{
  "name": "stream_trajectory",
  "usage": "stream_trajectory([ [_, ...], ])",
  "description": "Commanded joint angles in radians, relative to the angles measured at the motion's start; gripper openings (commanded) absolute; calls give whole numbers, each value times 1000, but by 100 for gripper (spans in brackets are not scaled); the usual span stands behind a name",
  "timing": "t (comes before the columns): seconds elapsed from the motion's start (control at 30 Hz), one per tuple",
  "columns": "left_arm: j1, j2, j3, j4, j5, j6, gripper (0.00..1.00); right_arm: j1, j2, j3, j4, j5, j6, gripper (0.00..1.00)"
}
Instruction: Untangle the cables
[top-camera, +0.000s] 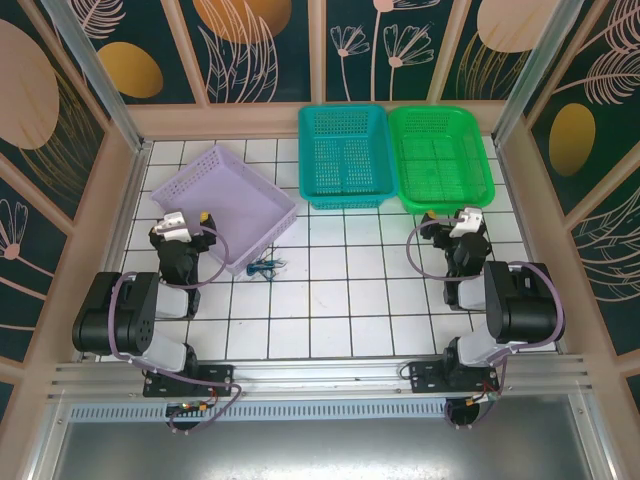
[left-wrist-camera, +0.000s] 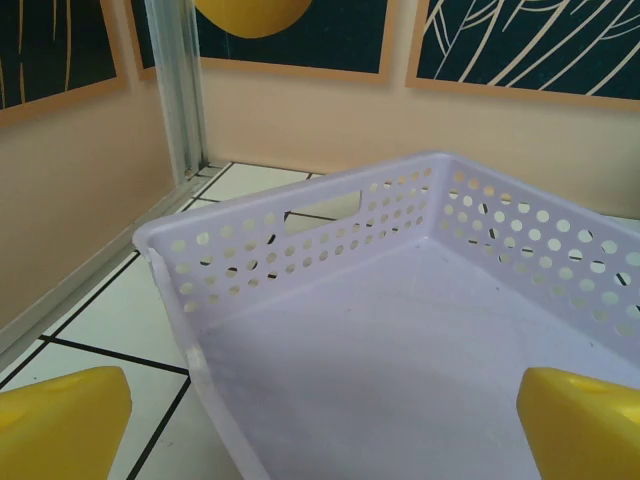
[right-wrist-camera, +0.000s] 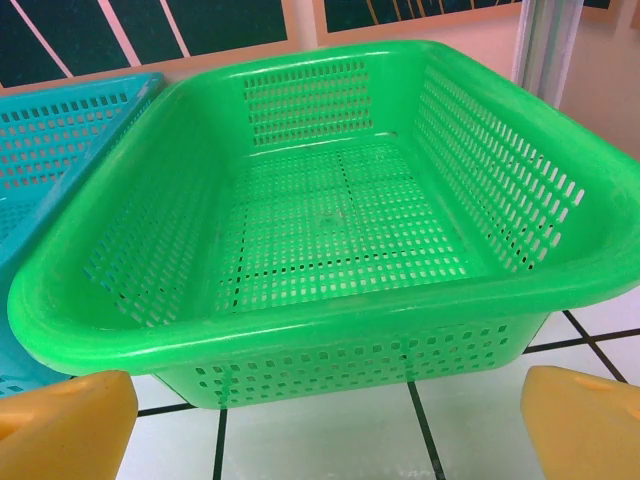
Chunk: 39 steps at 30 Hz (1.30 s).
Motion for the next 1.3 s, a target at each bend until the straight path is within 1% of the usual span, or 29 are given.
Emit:
stream_trajectory([
  [0.0,7,0,9,19,6,8,99,0,6,-2,15,-24,-8,99],
  [0.73,7,-1,9,21,7,7,99,1,6,-2,16,-24,-8,99],
  [0.8,6,-30,0,19,4,7,99,1,3,-2,23,-25,-9,99],
  [0.87,0,-142,23,-122,-66,-6,99,7,-89,41,-134,23,2,99],
  [0.9,-6,-210,44,-212,-125,-23,99,20,-145,82,-245,89,10,99],
  [0.93,-8,-276,51,-250,-171,-42,99,34,-199,111,-307,139,15,99],
  [0.97,-10,-324,57,-266,-197,-49,99,49,-254,127,-330,160,9,99],
  [1.03,-10,-421,115,-376,-234,-51,99,110,-383,197,-376,210,-23,99],
  [1.1,-10,-487,177,-450,-245,-52,99,173,-462,340,-485,217,-33,99],
  [1.13,-11,-513,219,-492,-252,-59,99,188,-472,438,-595,200,21,99],
  [1.17,-11,-524,261,-537,-269,-85,99,186,-465,539,-748,183,112,99],
  [1.2,-11,-527,331,-643,-317,-187,99,184,-442,647,-949,194,249,99],
  [1.23,-10,-517,453,-856,-359,-368,99,178,-410,721,-1095,270,427,99],
  [1.27,-10,-498,567,-1091,-344,-518,99,160,-381,785,-1264,303,596,99],
])
